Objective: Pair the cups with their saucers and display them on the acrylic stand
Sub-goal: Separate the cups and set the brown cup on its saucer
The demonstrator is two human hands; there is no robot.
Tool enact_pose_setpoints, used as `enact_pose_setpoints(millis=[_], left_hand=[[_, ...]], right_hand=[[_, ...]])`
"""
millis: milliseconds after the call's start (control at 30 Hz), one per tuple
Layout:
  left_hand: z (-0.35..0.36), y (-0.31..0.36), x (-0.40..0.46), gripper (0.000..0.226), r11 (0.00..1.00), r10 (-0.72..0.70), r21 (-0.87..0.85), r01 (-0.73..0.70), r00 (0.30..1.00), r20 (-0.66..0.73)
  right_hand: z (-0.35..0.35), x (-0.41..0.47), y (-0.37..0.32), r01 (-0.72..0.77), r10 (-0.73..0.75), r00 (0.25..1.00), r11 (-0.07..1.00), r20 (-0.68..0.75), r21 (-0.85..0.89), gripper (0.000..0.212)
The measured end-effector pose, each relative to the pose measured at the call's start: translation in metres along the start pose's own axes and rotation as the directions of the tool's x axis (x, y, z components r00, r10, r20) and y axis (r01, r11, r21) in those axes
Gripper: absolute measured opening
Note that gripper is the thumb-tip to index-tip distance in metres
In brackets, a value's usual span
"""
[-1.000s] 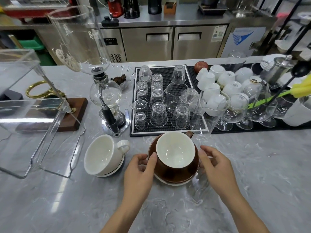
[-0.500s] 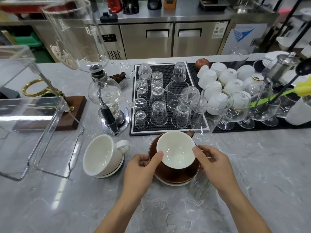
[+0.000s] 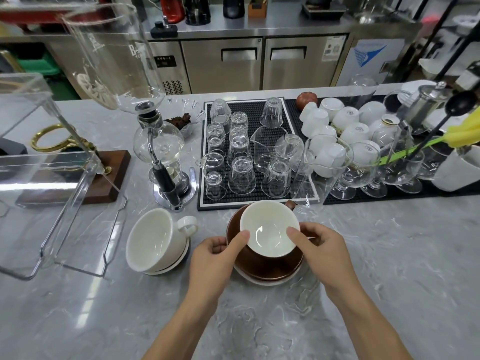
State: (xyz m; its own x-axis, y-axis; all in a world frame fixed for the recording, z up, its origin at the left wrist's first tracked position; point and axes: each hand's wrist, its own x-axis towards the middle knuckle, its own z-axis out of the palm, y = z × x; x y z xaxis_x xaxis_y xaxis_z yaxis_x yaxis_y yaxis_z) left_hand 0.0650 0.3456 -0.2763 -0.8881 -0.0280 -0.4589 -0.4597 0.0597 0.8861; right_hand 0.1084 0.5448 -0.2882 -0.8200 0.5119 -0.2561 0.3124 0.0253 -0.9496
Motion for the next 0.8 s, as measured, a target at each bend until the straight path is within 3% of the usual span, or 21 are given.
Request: enact_pose_setpoints(millis=[133, 333, 600, 800], left_hand=[[-0.001, 0.001, 0.003, 0.043, 1.000, -0.001, 0.020, 0.001, 1.000, 0.005], [-0.002, 0.004, 0.000, 0.065, 1.000, 0.003, 0.005, -0.003, 0.999, 0.035], [-0.005, 0.001, 0.002, 0.058, 0.999, 0.036, 0.012, -0.037, 0.997, 0.071], [-0.006, 0.003, 0.002, 0.054, 1.000, 0.030, 0.001, -0.030, 0.994, 0.105]], right_hand=[[-0.006, 0.002, 0.001, -0.020, 0.021, 0.999, 1.000, -0.030, 0.017, 0.024], [-0.011, 0.002, -0.002, -0.028, 0.027, 0.999, 0.999, -0.030, -0.032, 0.054], [-0.009, -0.003, -0.006, -0.053, 0.056, 0.996, 0.998, -0.069, 0.037, 0.049], [-0.014, 0.001, -0.015, -0.102, 0.104, 0.994, 0.990, -0.019, 0.100, 0.046]])
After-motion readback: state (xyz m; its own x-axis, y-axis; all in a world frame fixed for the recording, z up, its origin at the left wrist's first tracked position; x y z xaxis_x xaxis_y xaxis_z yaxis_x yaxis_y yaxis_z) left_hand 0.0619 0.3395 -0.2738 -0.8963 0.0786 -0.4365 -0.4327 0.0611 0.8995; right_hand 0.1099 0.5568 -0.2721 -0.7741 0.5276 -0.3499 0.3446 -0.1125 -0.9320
